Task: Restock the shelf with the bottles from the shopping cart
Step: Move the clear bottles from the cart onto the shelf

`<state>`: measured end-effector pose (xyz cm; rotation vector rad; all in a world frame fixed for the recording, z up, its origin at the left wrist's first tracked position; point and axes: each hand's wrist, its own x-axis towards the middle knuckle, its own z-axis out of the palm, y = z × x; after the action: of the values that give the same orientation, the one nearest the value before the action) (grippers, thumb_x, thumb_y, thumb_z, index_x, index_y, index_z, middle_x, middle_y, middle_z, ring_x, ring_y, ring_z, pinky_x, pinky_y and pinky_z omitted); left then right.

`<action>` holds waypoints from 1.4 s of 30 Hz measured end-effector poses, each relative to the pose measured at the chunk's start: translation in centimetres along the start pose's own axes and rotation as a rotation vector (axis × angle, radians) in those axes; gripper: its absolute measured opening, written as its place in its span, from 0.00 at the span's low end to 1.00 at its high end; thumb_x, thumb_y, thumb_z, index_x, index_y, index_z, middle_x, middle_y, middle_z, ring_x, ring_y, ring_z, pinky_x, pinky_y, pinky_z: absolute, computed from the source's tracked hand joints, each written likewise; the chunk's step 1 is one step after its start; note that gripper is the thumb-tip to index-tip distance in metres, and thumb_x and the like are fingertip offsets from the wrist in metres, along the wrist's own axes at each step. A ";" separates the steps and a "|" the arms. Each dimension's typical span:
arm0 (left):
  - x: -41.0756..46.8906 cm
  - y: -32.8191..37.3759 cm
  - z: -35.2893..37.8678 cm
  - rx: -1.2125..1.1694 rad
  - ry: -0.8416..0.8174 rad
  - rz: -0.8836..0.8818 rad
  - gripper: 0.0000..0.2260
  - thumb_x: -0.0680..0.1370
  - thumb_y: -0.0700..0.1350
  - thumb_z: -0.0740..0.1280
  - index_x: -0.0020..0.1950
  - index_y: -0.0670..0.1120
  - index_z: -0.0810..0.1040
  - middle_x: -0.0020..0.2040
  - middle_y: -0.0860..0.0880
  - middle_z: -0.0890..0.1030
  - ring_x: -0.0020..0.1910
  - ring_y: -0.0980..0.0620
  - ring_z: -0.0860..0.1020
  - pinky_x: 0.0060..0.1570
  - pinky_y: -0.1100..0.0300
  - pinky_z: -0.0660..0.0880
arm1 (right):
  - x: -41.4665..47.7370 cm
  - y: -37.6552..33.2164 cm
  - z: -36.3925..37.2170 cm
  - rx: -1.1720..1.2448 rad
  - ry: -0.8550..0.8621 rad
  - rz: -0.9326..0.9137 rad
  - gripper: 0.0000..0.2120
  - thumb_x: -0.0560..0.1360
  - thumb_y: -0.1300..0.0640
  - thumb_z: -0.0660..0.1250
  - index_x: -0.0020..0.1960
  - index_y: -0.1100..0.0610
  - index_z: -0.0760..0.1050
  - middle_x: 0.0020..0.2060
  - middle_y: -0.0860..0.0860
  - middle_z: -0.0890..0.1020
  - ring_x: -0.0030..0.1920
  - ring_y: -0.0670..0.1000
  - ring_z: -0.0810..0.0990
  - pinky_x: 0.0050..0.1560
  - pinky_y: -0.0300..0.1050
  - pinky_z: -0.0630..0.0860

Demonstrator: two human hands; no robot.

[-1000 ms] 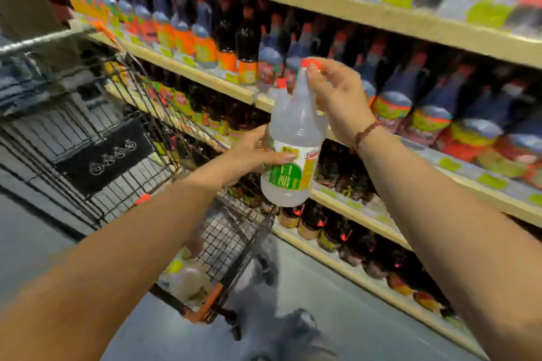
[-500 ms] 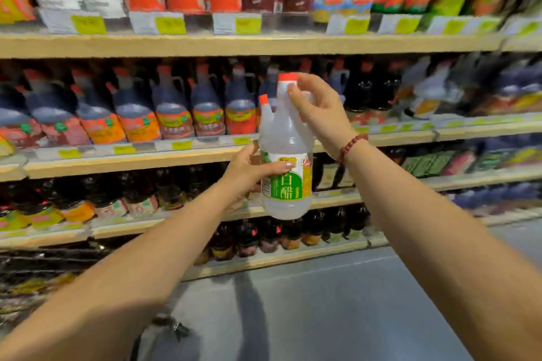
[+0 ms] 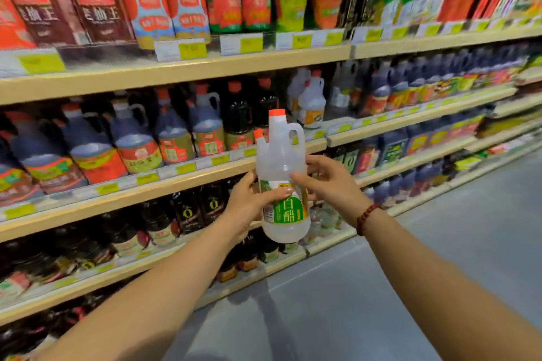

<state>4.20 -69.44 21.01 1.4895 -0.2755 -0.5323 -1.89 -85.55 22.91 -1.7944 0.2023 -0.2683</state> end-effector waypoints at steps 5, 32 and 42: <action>4.5 -0.8 3.0 0.036 -0.037 -0.039 0.22 0.67 0.44 0.77 0.58 0.52 0.75 0.48 0.53 0.83 0.43 0.58 0.82 0.31 0.68 0.75 | 2.5 2.4 -3.1 -0.002 0.063 0.071 0.21 0.67 0.47 0.74 0.58 0.50 0.77 0.50 0.48 0.83 0.51 0.50 0.82 0.50 0.51 0.81; 32.3 -0.9 16.5 0.088 -0.163 0.007 0.20 0.67 0.40 0.76 0.57 0.50 0.77 0.50 0.50 0.84 0.46 0.54 0.83 0.43 0.61 0.80 | 23.7 10.6 -20.3 0.052 0.201 0.150 0.17 0.66 0.47 0.75 0.53 0.51 0.80 0.46 0.51 0.84 0.49 0.53 0.83 0.47 0.56 0.81; 38.3 -1.5 26.4 0.045 0.273 0.107 0.27 0.66 0.43 0.78 0.60 0.46 0.70 0.50 0.49 0.80 0.47 0.54 0.80 0.41 0.62 0.79 | 31.6 12.4 -31.0 0.031 -0.099 0.034 0.18 0.67 0.51 0.75 0.55 0.55 0.79 0.48 0.51 0.85 0.48 0.48 0.84 0.45 0.46 0.81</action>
<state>23.78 -111.37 16.04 1.5619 -0.1527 -0.2347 19.48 -126.16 20.16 -1.7675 0.1576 -0.1575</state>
